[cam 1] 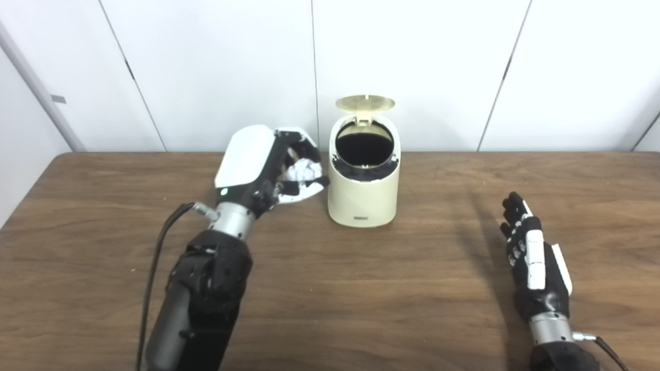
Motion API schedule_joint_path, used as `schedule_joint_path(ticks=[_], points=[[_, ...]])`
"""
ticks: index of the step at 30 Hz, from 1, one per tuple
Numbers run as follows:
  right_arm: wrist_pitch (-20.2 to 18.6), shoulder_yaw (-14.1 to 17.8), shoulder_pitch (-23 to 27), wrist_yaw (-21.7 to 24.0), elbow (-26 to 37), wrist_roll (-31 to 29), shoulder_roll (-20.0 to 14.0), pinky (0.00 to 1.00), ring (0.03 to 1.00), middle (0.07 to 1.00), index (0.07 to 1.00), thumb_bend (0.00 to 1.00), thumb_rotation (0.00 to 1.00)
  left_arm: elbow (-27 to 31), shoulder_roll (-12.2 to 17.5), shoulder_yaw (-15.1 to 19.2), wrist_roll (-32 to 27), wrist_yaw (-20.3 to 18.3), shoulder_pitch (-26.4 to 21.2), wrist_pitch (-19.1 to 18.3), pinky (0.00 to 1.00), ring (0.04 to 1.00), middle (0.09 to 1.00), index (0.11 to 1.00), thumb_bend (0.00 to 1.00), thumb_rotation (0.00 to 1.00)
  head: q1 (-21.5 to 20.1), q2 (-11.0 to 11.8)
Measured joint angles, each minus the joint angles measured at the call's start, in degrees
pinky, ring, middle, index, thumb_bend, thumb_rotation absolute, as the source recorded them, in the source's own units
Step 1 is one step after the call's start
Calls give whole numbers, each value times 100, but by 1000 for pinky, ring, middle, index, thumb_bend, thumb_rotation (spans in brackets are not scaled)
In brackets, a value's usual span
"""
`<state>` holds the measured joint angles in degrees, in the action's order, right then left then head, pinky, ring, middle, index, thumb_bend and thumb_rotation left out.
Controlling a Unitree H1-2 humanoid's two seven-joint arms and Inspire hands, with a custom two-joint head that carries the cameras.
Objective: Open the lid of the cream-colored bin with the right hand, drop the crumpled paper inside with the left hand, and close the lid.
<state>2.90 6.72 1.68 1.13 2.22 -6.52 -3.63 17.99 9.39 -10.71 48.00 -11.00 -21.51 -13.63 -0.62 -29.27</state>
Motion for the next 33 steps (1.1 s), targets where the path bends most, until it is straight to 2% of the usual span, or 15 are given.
schedule_joint_path(ticks=[5, 21, 26, 33], points=[[31, 3, 1, 0, -8, -3, 9, 1000, 993, 958, 953, 502, 1000, -204, -93, -72, -15, 142, -100, 131, 318, 419, 523, 501, 471, 0, 0, 18], [181, 6, 5, -6, -28, 6, 33, 1000, 990, 958, 956, 500, 1000, -953, -300, -260, -38, 637, -415, 235, 310, 413, 518, 521, 470, 0, -35, 62], [180, 7, 4, -8, -28, 11, 32, 1000, 993, 958, 955, 505, 1000, -1175, -351, -304, -55, 762, -561, 324, 291, 393, 492, 538, 466, 0, -44, 88], [180, 2, 5, -11, -29, 42, 33, 997, 989, 958, 956, 503, 1000, -1397, -453, -361, -66, 886, -746, 354, 310, 417, 523, 519, 470, 0, -53, 114]])
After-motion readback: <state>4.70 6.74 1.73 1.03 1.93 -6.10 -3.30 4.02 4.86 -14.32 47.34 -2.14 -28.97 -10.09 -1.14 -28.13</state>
